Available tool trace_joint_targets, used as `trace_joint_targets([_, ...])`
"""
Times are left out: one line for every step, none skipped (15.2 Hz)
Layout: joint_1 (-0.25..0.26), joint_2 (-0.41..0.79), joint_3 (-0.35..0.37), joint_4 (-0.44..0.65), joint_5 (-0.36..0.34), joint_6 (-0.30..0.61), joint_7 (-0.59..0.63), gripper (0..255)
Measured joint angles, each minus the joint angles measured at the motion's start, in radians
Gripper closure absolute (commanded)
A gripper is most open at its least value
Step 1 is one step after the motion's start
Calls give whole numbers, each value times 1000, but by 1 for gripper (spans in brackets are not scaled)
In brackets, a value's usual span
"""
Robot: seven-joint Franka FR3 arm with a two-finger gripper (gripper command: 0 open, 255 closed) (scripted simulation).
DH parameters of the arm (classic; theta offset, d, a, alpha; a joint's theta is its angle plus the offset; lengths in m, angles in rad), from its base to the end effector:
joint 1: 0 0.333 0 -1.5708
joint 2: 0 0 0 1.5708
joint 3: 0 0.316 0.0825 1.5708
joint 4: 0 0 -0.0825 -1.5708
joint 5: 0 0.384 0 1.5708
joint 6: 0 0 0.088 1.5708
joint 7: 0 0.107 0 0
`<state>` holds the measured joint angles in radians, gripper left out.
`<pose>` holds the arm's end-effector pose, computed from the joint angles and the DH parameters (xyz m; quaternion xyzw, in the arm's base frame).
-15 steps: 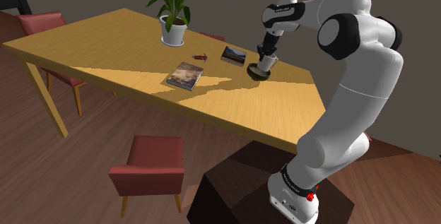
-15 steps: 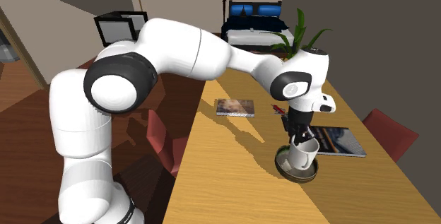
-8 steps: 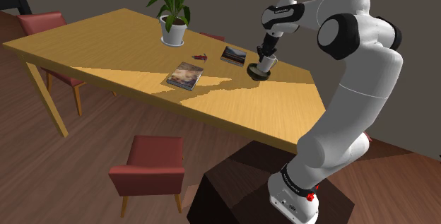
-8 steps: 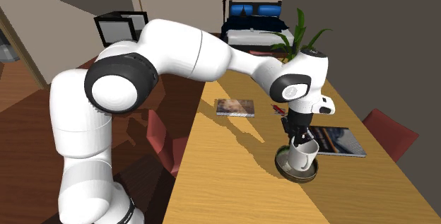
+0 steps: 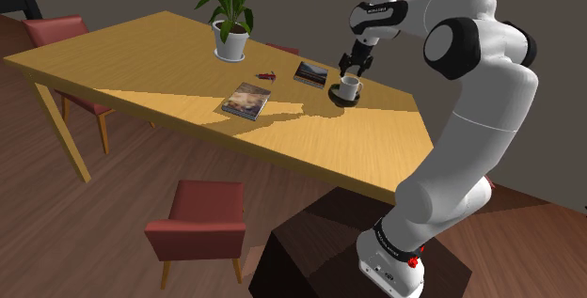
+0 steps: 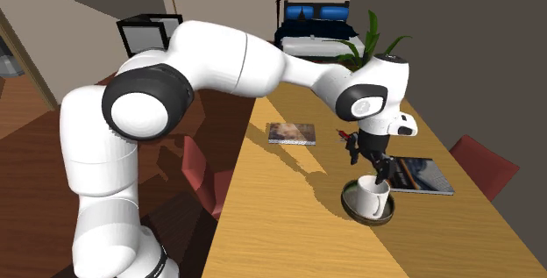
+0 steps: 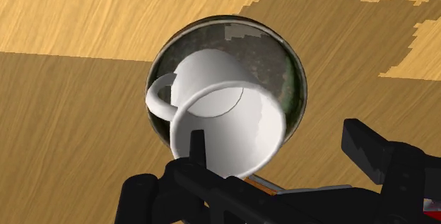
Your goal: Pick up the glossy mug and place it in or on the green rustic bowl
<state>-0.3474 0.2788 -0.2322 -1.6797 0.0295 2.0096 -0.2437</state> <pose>0.5480 -0.3413 0.4472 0.9852 -0.1677 0.0197 0.0283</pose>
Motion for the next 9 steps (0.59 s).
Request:
trace_joint_targets([1, -7, 0, 29, -2, -35, 2, 0])
trace_joint_targets([3, -20, 0, 36, -5, -55, 4, 0])
trace_joint_targets([2, -23, -1, 44, -6, -66, 3, 0])
trace_joint_targets([2, -24, -2, 48, -6, -71, 2, 0])
trace_joint_targets([1, -24, -2, 51, -6, -74, 2, 0])
trace_joint_targets([1, -24, -2, 51, -6, -75, 2, 0])
trace_joint_targets([1, -24, -2, 52, -6, -76, 2, 0])
trace_joint_targets([1, -24, -2, 52, -6, -77, 2, 0])
trace_joint_targets([1, -24, -2, 52, -6, -77, 2, 0])
